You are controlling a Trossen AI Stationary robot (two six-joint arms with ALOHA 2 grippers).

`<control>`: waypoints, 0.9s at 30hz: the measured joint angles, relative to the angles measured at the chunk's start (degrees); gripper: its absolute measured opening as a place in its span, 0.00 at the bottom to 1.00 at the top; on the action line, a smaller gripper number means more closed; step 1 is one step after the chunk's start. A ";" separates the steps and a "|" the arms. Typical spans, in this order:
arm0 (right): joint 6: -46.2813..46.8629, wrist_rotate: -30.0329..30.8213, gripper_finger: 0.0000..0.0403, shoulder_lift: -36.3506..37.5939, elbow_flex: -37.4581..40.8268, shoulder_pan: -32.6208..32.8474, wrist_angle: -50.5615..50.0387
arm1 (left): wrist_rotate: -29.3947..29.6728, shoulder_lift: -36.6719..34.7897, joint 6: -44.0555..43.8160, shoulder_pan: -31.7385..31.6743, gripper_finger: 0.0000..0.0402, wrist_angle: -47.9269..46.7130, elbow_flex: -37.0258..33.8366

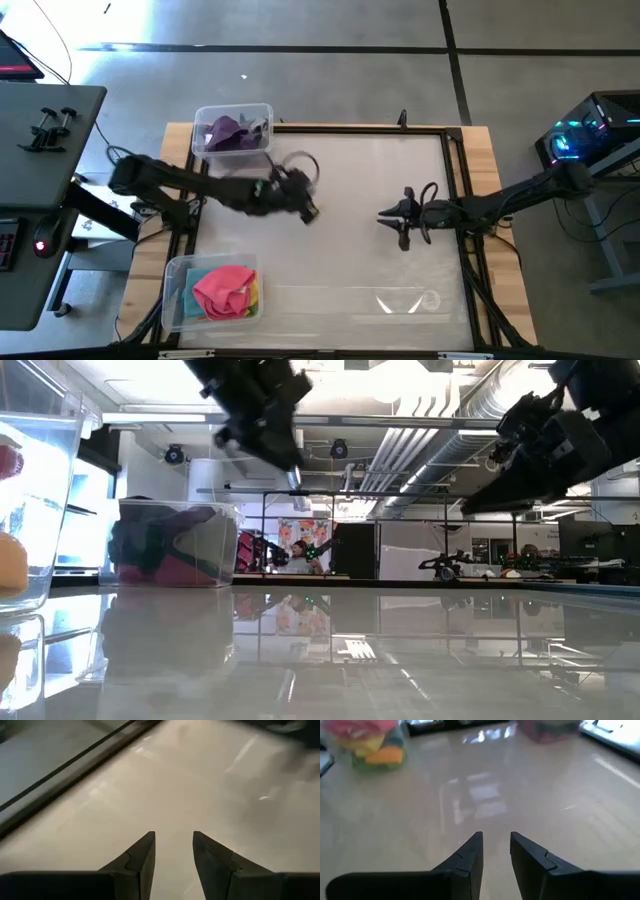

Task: Sort towels by color in basket
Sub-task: Return to Home Position

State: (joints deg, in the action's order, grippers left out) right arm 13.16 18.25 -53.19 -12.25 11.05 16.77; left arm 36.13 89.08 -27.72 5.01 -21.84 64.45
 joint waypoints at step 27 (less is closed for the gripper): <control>-13.50 -8.90 0.22 53.19 6.64 16.20 -14.74 | 9.44 6.64 1.47 9.29 0.15 45.37 -14.91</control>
State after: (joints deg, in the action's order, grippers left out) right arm -0.34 9.35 0.00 -5.61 27.25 2.02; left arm 45.57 95.72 -26.25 14.31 23.53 49.53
